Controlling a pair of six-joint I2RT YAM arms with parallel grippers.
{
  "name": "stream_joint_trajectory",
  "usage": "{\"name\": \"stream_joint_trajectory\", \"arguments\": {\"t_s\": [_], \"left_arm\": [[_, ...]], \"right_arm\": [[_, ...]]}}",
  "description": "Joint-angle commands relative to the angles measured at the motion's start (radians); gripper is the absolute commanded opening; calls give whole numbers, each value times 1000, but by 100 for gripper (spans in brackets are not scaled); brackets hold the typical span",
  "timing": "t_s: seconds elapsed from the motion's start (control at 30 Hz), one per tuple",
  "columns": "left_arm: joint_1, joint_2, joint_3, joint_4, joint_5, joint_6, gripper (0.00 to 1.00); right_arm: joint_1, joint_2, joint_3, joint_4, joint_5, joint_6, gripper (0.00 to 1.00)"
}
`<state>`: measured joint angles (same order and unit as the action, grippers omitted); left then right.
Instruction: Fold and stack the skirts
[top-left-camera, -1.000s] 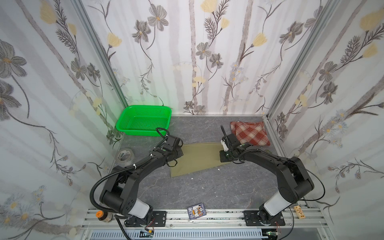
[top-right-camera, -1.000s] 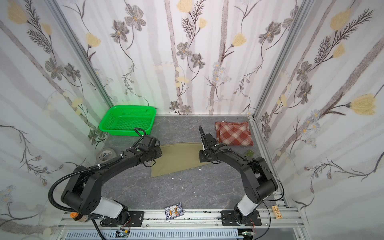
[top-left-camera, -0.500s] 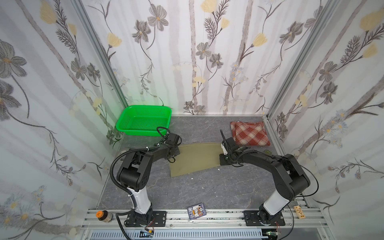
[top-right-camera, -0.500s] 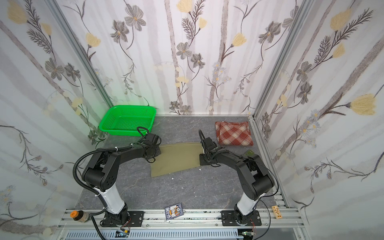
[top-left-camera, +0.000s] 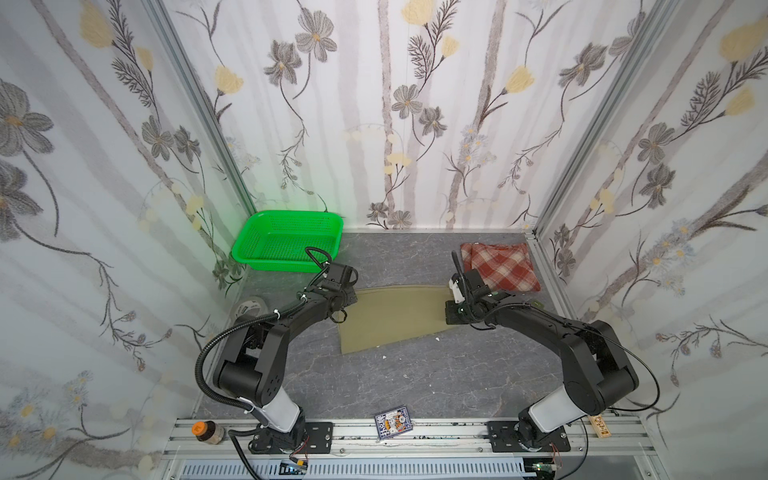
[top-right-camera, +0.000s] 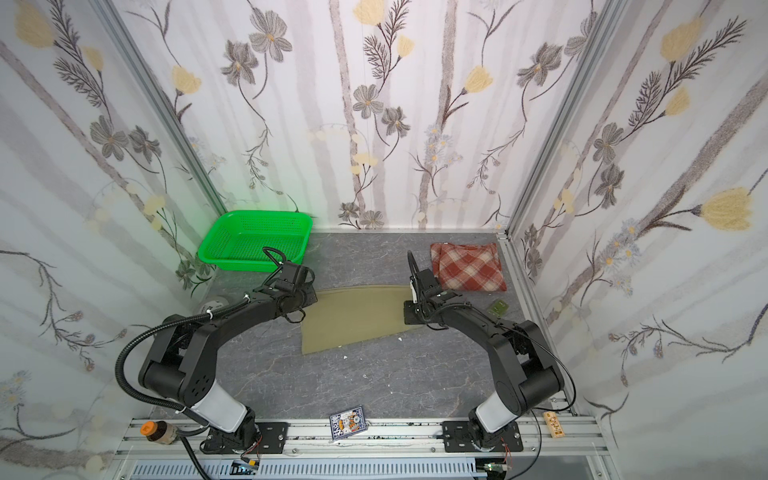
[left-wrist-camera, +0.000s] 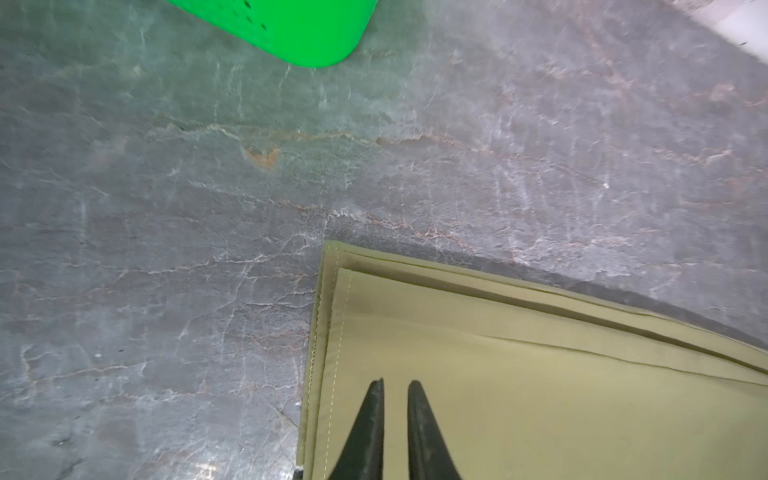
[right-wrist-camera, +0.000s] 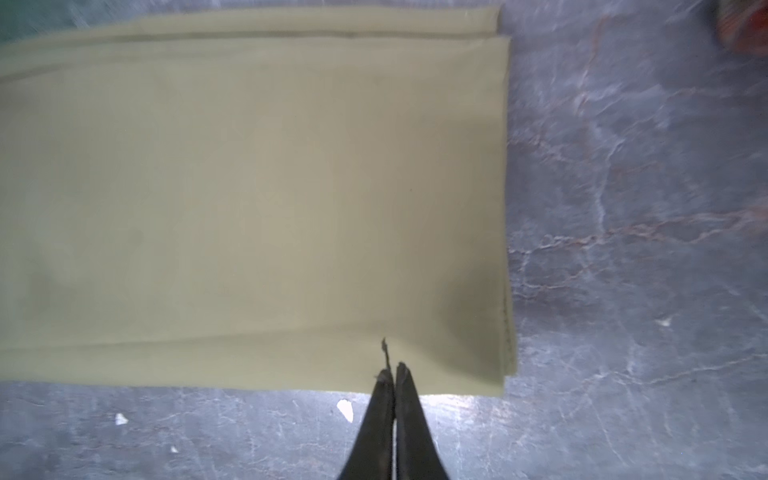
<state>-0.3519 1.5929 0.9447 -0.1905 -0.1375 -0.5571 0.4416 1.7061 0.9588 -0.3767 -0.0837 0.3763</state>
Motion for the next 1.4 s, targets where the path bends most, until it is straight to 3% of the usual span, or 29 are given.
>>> {"name": "stream_joint_trajectory", "arguments": {"t_s": [0.0,0.23,0.47,0.77,1.1,1.2,1.37], "left_arm": [[-6,-50,-26,5,16,4,16],[-25,-89,-79,6,46,-14,17],[-41,-71,-106,14,55,-27,16],[-44,-52,-89,22,60,-25,16],[-47,-37,-90,26,61,-31,15],[-47,-39,-93,26,59,-33,15],[-47,-43,-98,26,52,-29,15]], "right_arm": [[-42,-13,8,12,-34,-28,64],[-149,124,31,126,-165,-67,68],[-149,238,87,152,-209,-72,61],[-136,274,67,163,-188,-69,59],[-89,308,63,157,-150,-65,49],[-79,317,69,149,-126,-61,42],[-73,341,74,139,-99,-54,16]]}}
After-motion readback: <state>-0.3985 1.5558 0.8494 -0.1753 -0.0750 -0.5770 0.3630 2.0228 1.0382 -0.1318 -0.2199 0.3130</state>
